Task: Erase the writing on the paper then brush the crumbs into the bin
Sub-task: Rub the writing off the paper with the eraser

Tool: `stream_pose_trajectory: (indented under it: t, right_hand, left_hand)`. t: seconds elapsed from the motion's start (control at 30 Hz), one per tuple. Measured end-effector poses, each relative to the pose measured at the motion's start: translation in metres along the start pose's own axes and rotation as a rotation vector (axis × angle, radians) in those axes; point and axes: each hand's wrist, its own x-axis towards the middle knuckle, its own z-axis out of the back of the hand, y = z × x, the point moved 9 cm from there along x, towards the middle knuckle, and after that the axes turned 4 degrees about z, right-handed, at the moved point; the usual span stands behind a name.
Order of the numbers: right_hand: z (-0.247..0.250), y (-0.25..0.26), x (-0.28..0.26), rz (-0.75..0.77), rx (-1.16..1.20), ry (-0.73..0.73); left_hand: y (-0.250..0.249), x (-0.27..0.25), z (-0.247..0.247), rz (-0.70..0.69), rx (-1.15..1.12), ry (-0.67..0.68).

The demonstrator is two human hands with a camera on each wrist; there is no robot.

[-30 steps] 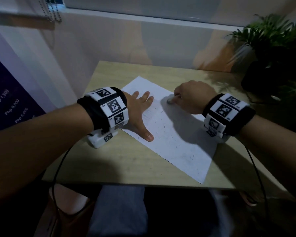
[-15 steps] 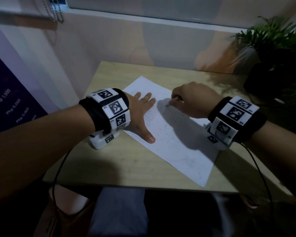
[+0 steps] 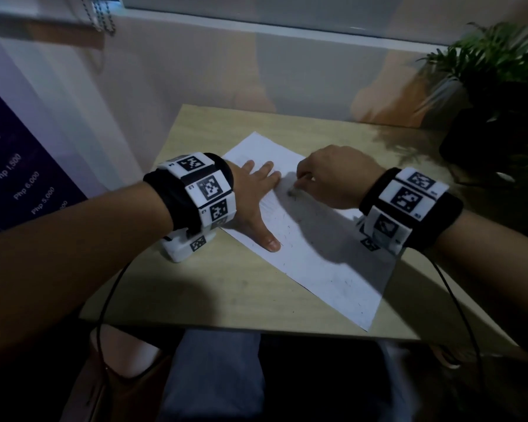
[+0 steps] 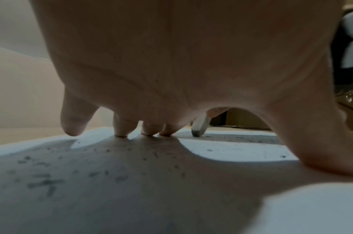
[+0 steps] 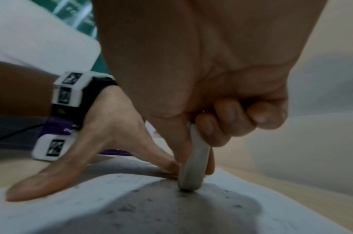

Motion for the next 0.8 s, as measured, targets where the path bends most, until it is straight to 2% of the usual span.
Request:
stream_pose_trajectory:
  t: [0.13, 0.27, 0.33, 0.5, 0.6, 0.7, 0.8]
  right_hand:
    - [0.003, -0.029, 0.005, -0.108, 0.013, -0.009]
    - [-0.005, -0.002, -0.002, -0.032, -0.101, -0.048]
    - [-0.005, 0.0, -0.003, -0.023, -0.083, -0.061]
    - [0.006, -0.048, 0.003, -0.138, -0.025, -0.065]
    - [0.007, -0.032, -0.004, -0.061, 0.103, -0.102]
    - [-0.002, -0.007, -0.008, 0.037, 0.19, -0.068]
    - [-0.001, -0.024, 0.003, -0.026, 0.128, -0.061]
  left_hand:
    - [0.0, -0.001, -0.001, 0.001, 0.01, 0.021]
    - [-0.003, -0.005, 0.002, -0.001, 0.009, 0.003]
    - [-0.004, -0.005, 0.002, -0.001, 0.013, -0.007]
    - [-0.004, -0.007, 0.0, 0.005, 0.024, -0.013]
    - [-0.003, -0.006, 0.001, 0.003, 0.014, -0.02]
    - [-0.002, -0.001, 0.001, -0.002, -0.002, 0.001]
    - [-0.002, -0.002, 0.001, 0.001, 0.015, 0.03]
